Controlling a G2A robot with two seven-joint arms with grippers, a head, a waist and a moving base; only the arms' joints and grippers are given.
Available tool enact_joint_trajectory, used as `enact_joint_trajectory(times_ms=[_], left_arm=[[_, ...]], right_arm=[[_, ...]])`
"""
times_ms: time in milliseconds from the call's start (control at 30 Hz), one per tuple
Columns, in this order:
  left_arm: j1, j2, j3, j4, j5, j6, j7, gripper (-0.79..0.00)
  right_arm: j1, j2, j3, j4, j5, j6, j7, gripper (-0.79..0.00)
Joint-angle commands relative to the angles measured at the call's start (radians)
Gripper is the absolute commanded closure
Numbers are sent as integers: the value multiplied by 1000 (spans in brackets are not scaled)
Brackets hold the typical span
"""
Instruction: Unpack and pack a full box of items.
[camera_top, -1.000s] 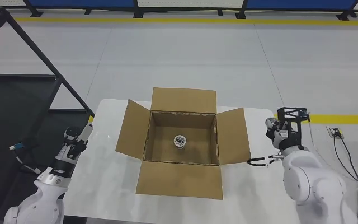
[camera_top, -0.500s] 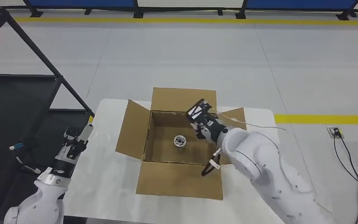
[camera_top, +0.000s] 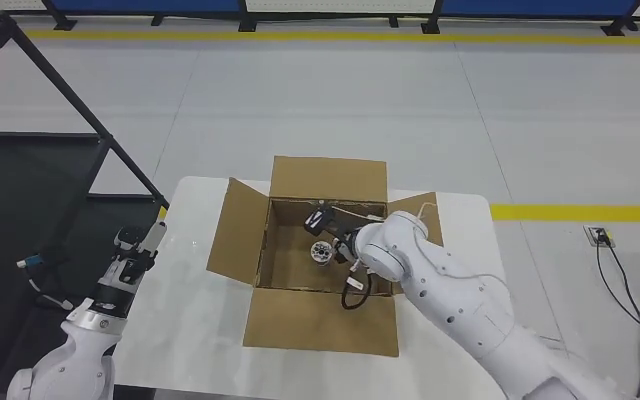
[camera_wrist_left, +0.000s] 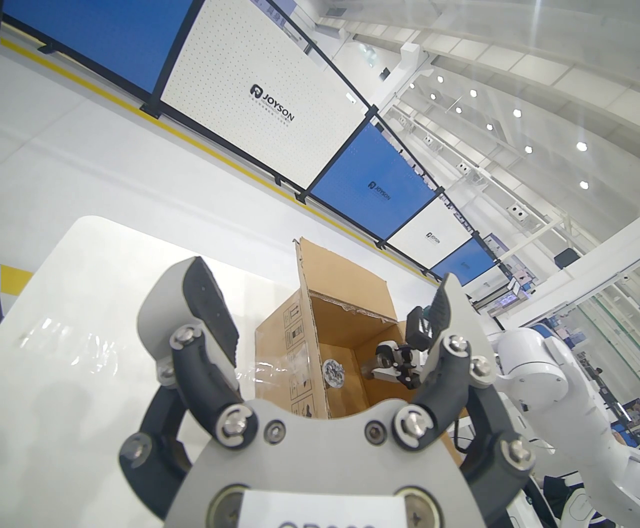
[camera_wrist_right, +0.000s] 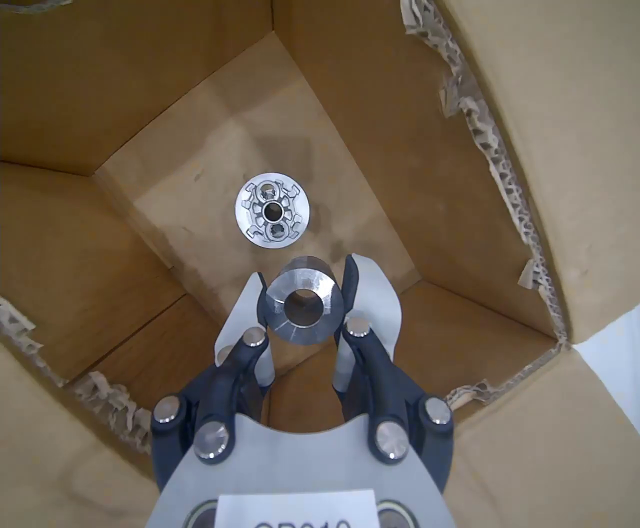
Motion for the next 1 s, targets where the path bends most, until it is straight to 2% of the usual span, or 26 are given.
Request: enact_joint_trajectory(times_ms=[0,167,333,367,500,600,767,800,833,867,933,967], left_arm=[[0,0,0,0,0,0,0,-785],[0,0,0,0,0,0,0,-785],[0,0,0,0,0,0,0,-785],[0,0,0,0,0,0,0,-785],[0,0,0,0,0,0,0,-785],[0,0,0,0,0,0,0,-785],[0,0,0,0,0,0,0,-785],[0,0,0,0,0,0,0,-785],[0,0,0,0,0,0,0,-785],[0,0,0,0,0,0,0,-785],[0,0,0,0,0,0,0,-785],[0,0,0,0,0,0,0,-785]], right_arm=[[-1,-8,-8,44,-2,3,-26,0],[9,-33,-26,164,2,16,-81,0],[31,-54,-24,269,41,-23,-124,0],[35,-58,-24,286,46,-26,-130,-108],[48,-76,-31,341,58,-44,-149,-280],[58,-88,-38,371,59,-59,-157,-299],[69,-103,-42,400,59,-69,-167,-385],[71,-105,-40,402,60,-68,-167,-548],[71,-106,-36,404,64,-67,-170,-677],[71,-107,-34,404,63,-67,-169,-690],[69,-106,-24,394,65,-66,-180,-785],[66,-103,-15,385,66,-68,-188,-785]])
